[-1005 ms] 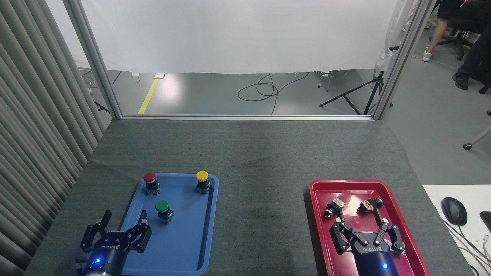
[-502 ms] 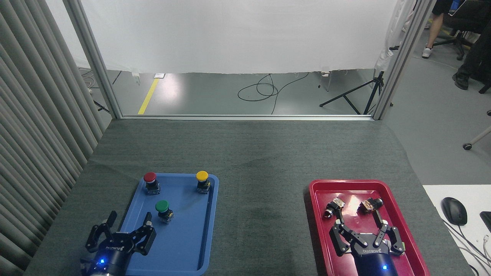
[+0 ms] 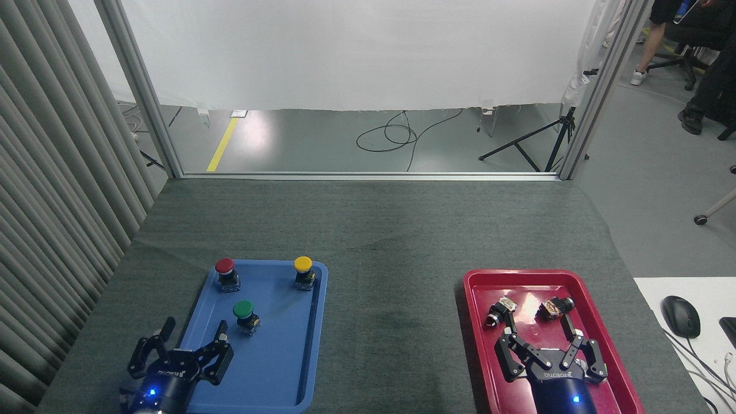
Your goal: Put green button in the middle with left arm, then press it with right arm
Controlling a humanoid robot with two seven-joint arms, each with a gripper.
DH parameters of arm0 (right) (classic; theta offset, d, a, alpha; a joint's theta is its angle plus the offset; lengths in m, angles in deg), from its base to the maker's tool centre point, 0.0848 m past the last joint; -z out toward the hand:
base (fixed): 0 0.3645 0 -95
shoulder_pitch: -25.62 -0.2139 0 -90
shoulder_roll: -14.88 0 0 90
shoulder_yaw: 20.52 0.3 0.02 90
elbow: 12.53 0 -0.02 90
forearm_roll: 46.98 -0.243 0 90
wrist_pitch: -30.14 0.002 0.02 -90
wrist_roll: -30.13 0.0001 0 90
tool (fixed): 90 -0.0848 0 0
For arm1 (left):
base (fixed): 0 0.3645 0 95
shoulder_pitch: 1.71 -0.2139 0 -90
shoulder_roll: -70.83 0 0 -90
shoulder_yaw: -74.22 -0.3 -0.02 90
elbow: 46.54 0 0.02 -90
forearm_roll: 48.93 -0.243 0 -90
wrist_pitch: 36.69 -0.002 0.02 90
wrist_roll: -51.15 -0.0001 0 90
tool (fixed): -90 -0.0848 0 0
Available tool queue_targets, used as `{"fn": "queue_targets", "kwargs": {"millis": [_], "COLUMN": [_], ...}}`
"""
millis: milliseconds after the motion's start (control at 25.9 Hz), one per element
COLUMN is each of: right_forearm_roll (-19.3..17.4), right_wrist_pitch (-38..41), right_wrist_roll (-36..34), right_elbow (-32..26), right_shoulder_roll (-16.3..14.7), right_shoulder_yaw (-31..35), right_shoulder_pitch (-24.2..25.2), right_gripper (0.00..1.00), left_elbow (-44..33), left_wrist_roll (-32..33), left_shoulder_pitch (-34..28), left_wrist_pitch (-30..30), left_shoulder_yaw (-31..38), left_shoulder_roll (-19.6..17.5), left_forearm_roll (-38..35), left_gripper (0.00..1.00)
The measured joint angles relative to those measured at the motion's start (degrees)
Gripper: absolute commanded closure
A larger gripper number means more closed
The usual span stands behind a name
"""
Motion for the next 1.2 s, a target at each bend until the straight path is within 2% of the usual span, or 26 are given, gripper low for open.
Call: {"fn": "queue_targets", "kwargs": {"millis": [425,734,1198], "right_forearm_roll": [0.1,0.1,0.2], "right_wrist_pitch": [-0.2,-0.7,-1.3], "right_wrist_roll": [0.1,0.0,-0.1], "right_elbow": [0.1,0.0,0.1], "right_shoulder_roll": [-0.2,-0.6,-0.7], "right_shoulder_yaw": [-0.8,-1.3,-2.1], "right_shoulder_pitch": [-0.3,-0.8,-0.5], "right_gripper": [0.0,0.0,0.0], "left_elbow": [0.1,0.4,1.5], "left_wrist_roll": [-0.1,0.0,0.9], "left_shoulder_pitch": [0.1,0.1,0.5], "left_wrist_pitch": [0.1,0.0,0.4], "left_shoulder_yaw": [-2.1,-2.2,-3.8], "left_shoulder_roll": [-2.4,-2.8,-5.3], "left_forearm_roll": [0.3,0.4,3.4], "left_gripper": [0.01,0.01,0.01]}}
